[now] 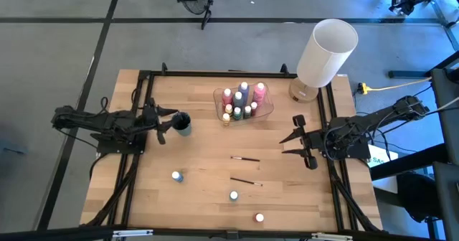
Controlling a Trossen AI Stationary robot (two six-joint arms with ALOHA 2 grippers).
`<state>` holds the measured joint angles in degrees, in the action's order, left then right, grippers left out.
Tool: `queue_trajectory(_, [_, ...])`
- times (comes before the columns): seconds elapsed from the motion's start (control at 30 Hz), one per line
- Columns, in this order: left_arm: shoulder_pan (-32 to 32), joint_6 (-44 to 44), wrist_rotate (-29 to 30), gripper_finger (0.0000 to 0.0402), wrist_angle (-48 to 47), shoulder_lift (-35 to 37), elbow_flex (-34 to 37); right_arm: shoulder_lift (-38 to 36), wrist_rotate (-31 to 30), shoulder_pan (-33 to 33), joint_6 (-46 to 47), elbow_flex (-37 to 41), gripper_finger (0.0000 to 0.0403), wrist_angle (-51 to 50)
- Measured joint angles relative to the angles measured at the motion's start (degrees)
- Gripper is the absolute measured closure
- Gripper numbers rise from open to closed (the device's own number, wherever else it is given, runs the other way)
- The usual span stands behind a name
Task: Pick & Place Paint Supplies
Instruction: Put the blue paint bottle into the transparent bin
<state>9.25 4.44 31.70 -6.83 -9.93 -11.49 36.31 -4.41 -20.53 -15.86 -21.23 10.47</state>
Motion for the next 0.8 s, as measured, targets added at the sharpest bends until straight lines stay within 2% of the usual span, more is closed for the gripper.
queue_trajectory(0.2, [0.03,-4.58,-3.48,0.0242,0.2,-3.2,-5.05,1.0,-0.01,0.0,-0.02,0.0,0.0245,-0.45])
queue_trajectory(0.33, [0.03,0.37,-3.91,0.024,0.4,-6.03,-7.82,1.25,0.0,0.0,-0.28,0.0,0.0245,-0.45])
queue_trajectory(0.5, [0.03,6.16,-3.97,0.0245,2.2,-8.05,-8.08,1.25,0.01,0.0,-0.13,0.0,0.0245,-0.5])
queue_trajectory(0.63, [0.03,0.82,-6.15,0.025,1.93,-9.05,-8.08,1.25,0.01,0.0,-0.03,0.0,0.0245,-1.28])
queue_trajectory(0.8, [0.07,-1.72,-11.21,0.0245,1.97,-9.8,-8.08,1.25,0.02,0.0,0.46,0.0,0.0245,-1.28])
